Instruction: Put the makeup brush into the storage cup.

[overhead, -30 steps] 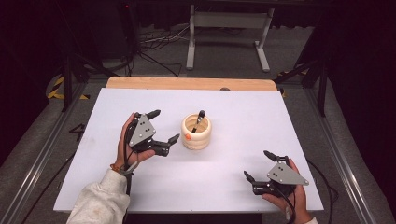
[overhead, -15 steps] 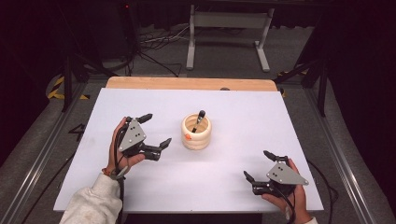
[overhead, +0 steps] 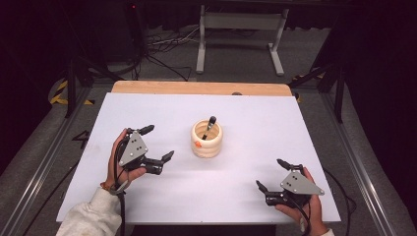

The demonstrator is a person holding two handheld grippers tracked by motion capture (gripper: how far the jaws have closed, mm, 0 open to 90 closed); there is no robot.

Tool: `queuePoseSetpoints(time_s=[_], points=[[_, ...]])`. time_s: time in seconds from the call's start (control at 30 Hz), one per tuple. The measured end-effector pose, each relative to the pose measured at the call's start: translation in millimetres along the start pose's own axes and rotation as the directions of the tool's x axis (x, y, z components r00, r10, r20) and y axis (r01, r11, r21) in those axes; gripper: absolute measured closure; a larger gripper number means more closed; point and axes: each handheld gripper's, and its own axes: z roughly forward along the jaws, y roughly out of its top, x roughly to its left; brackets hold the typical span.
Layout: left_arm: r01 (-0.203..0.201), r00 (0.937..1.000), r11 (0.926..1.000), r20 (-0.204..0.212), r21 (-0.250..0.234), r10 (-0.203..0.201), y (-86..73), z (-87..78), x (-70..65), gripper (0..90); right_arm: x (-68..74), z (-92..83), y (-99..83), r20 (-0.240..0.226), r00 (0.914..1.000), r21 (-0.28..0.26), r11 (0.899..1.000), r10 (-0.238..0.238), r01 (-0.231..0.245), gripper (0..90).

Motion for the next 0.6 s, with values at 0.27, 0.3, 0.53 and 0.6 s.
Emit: queuePoseSetpoints(time_s=[0.27,0.3,0.53,0.6], points=[[-0.01,0.9999,0.9996,-0.004,0.026,0.01,-7.3,-6.5,0.4,3.2,1.2,0.8,0.1,-0.001,1.0,0.005,1.0,-0.001,0.001,8.3],[-0.011,0.9999,0.9995,0.001,0.03,0.011,-8.5,-7.9,0.6,3.3,1.3,1.0,0.2,-0.001,1.0,0.005,1.0,-0.001,0.001,8.3],[-0.009,0.9996,0.9994,-0.028,0.035,0.01,-14.1,-16.2,-0.8,3.8,1.2,0.9,0.1,0.0,1.0,0.006,1.0,0.002,-0.002,8.3],[-0.01,0.9994,0.9993,-0.032,0.037,0.011,-15.5,-19.1,-0.6,3.9,1.1,0.9,0.1,0.0,1.0,0.006,1.0,0.003,-0.003,8.3]])
